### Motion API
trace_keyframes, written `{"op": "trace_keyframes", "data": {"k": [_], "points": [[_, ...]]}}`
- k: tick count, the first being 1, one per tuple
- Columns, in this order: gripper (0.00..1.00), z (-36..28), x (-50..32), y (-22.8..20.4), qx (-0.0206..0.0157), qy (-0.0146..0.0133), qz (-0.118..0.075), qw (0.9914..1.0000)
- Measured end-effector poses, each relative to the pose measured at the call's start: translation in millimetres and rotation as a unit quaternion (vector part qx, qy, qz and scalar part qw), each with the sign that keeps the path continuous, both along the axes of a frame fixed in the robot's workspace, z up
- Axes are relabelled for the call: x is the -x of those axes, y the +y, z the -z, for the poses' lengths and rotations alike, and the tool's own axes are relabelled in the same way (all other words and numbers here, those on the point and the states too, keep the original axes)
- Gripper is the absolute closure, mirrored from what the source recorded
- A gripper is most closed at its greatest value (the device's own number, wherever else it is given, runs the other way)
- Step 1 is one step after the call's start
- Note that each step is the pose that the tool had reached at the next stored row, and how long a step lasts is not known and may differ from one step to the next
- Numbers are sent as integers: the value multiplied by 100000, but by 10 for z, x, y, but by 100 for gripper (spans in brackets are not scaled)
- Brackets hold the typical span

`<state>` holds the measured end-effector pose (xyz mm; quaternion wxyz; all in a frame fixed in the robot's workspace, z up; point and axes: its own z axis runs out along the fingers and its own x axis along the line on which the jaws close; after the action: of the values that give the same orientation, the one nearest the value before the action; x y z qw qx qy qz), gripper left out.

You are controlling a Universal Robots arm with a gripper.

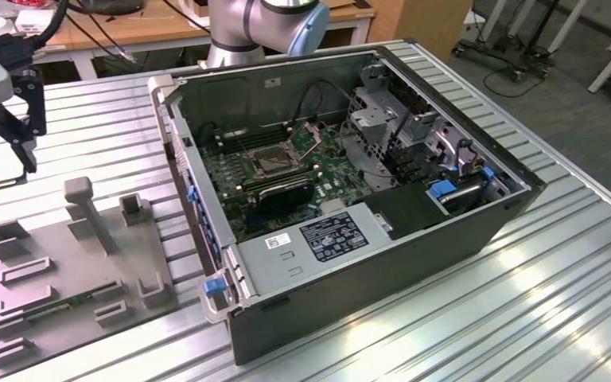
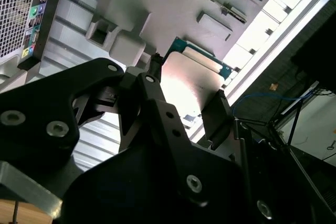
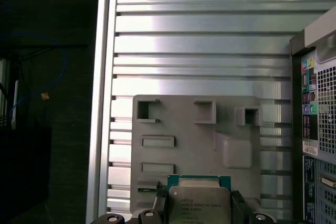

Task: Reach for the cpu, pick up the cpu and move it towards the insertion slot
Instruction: 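Pick up the cpu and move it towards the insertion slot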

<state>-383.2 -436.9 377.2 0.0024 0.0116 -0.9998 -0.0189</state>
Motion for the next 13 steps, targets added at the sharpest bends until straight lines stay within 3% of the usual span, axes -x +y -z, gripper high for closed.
{"op": "trace_keyframes", "data": {"k": [13], "points": [[45,-2,-50,0,7,10,1,100000]]}}
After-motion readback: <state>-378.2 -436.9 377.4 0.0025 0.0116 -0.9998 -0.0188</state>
